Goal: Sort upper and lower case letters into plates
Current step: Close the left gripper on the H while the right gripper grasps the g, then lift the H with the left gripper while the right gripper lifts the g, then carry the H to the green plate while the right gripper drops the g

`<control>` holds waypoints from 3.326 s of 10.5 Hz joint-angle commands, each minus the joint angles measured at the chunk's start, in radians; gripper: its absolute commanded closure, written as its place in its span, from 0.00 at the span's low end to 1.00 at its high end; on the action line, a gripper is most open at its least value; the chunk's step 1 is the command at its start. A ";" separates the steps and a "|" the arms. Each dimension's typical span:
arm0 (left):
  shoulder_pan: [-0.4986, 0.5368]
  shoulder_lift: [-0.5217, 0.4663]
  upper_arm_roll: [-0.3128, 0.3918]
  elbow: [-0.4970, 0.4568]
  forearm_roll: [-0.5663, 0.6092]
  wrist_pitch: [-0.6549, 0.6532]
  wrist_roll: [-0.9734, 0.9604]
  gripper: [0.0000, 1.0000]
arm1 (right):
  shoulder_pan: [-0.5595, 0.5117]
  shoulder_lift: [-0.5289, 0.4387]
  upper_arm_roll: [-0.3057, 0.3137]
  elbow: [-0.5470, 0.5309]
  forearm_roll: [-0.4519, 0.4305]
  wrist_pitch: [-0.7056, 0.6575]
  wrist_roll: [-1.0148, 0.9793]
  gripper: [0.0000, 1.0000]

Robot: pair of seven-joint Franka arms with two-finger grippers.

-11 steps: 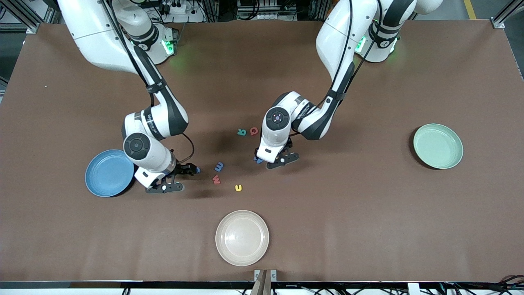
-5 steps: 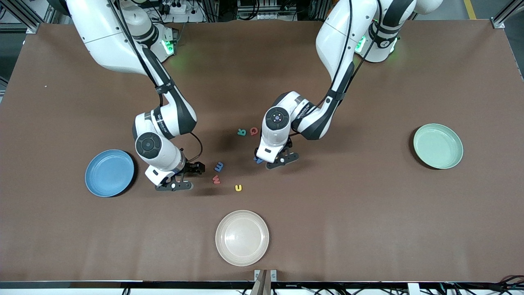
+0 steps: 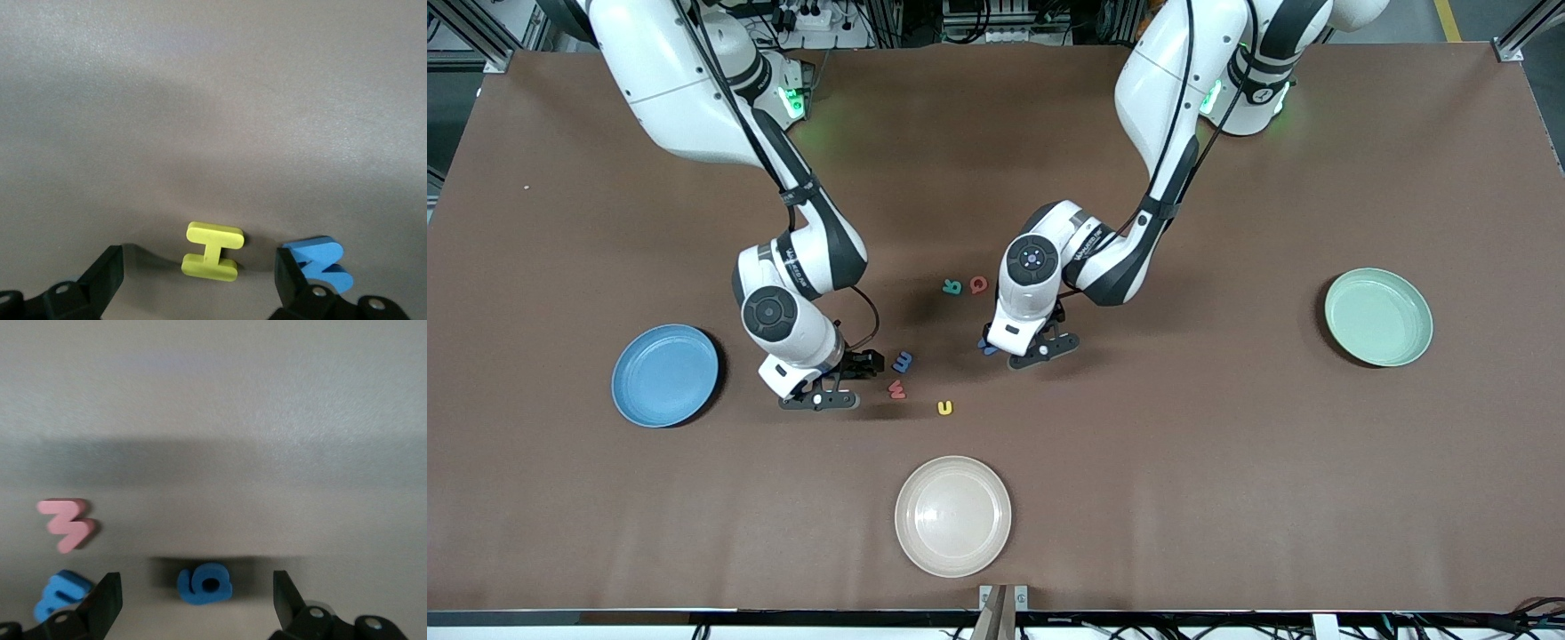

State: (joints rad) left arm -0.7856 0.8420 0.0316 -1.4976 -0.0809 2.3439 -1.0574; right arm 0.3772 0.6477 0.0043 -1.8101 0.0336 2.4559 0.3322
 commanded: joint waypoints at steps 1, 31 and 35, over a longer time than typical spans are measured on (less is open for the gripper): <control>-0.001 0.005 0.002 -0.003 0.027 -0.005 -0.010 0.03 | 0.006 -0.002 -0.004 -0.067 0.000 0.080 0.013 0.00; 0.682 -0.531 -0.004 -0.654 0.455 -0.172 1.059 1.00 | -0.202 -0.232 -0.017 -0.051 -0.035 -0.138 -0.112 1.00; 0.899 -0.531 -0.007 -0.742 0.589 0.008 1.221 1.00 | -0.464 -0.209 -0.017 -0.054 -0.040 -0.150 -0.428 1.00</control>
State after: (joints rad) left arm 0.0276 0.3417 0.0417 -2.1992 0.4798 2.3026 0.0716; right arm 0.0022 0.4320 -0.0312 -1.8524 0.0103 2.3025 -0.0064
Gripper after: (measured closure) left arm 0.652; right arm 0.626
